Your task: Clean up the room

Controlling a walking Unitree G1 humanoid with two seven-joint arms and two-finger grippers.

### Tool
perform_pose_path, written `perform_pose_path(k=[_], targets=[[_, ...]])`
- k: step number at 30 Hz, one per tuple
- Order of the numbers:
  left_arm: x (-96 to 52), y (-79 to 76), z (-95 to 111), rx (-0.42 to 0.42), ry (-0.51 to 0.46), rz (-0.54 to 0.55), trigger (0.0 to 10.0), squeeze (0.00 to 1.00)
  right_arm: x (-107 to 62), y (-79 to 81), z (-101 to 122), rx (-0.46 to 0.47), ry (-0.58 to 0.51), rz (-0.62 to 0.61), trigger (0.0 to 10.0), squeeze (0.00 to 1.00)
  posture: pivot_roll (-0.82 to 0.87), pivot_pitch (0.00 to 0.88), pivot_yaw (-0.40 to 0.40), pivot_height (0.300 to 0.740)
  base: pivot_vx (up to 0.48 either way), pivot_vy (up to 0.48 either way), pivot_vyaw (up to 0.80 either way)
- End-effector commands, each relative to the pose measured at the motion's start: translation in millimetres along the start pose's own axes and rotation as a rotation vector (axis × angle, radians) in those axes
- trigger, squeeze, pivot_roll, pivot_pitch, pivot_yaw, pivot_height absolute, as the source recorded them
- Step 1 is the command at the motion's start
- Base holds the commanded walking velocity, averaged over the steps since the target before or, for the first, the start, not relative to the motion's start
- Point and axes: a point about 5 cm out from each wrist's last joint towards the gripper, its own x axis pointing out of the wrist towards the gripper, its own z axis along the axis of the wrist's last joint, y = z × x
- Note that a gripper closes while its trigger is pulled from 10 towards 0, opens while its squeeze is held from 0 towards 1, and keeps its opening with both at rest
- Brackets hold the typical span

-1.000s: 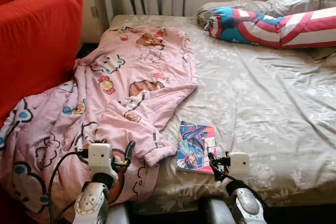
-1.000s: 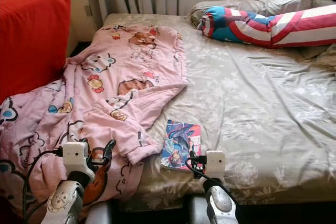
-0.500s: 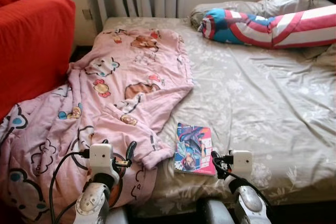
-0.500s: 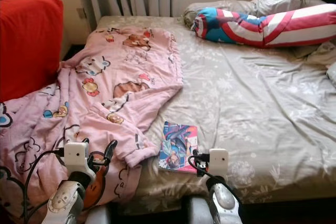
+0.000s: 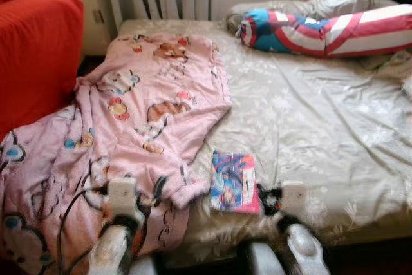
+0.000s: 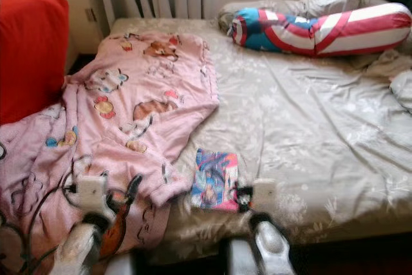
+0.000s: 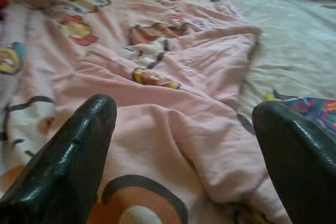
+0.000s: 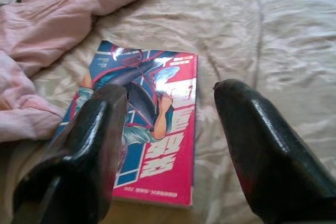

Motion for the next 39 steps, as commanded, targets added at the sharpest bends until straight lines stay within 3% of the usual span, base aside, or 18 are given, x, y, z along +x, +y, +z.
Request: perform_pose_path(k=[1, 7, 19, 26, 31, 36, 37, 38, 39], targets=[[2.1, -9.0, 1.4, -0.012, -0.004, -0.025, 10.0, 0.0, -1.4, -13.4, 0.6, -0.006, 0.01, -0.036, 10.0, 0.0, -0.02, 0.079, -0.038, 0.582, 0.0, 0.0, 0.0], [2.6, -9.4, 2.5, -0.008, -0.006, -0.032, 10.0, 0.0, 8.1, -12.5, 8.7, 0.025, 0.02, -0.034, 10.0, 0.0, -0.01, 0.087, -0.032, 0.582, 0.0, 0.0, 0.0], [7.6, -9.7, 12.6, 0.027, -0.029, -0.066, 10.0, 0.0, 32.5, -8.9, 28.6, 0.185, 0.086, -0.094, 10.0, 0.0, 0.06, 0.137, -0.008, 0.582, 0.0, 0.0, 0.0], [-2.5, -3.7, 14.4, 0.044, -0.018, -0.065, 10.0, 0.0, 35.6, -4.3, 30.2, 0.234, 0.096, -0.089, 10.0, 0.0, 0.09, 0.184, 0.01, 0.582, 0.0, 0.0, 0.0], [-18.6, -0.1, 11.0, 0.053, 0.011, -0.059, 10.0, 0.0, 33.7, -7.5, 27.0, 0.321, 0.093, -0.119, 10.0, 0.0, 0.11, 0.225, 0.019, 0.582, 0.0, 0.0, 0.0], [-24.1, 2.3, 10.6, 0.056, 0.021, -0.053, 10.0, 0.0, 32.5, -9.4, 25.2, 0.358, 0.091, -0.13, 10.0, 0.0, 0.12, 0.237, 0.022, 0.582, 0.0, 0.0, 0.0], [-26.9, 3.4, 10.5, 0.059, 0.03, -0.052, 10.0, 0.0, 31.6, -9.9, 23.5, 0.373, 0.094, -0.134, 10.0, 0.12, 0.12, 0.246, 0.025, 0.582, 0.0, 0.0, 0.0], [-28.0, 3.7, 10.4, 0.06, 0.034, -0.053, 10.0, 0.0, 31.2, -9.9, 22.8, 0.377, 0.095, -0.133, 10.0, 0.74, 0.12, 0.246, 0.025, 0.582, 0.0, 0.0, 0.0], [-30.9, 4.1, 9.3, 0.062, 0.045, -0.055, 10.0, 0.0, 30.6, -9.1, 21.8, 0.398, 0.09, -0.129, 10.0, 1.0, 0.13, 0.251, 0.029, 0.582, 0.0, 0.0, 0.0]])
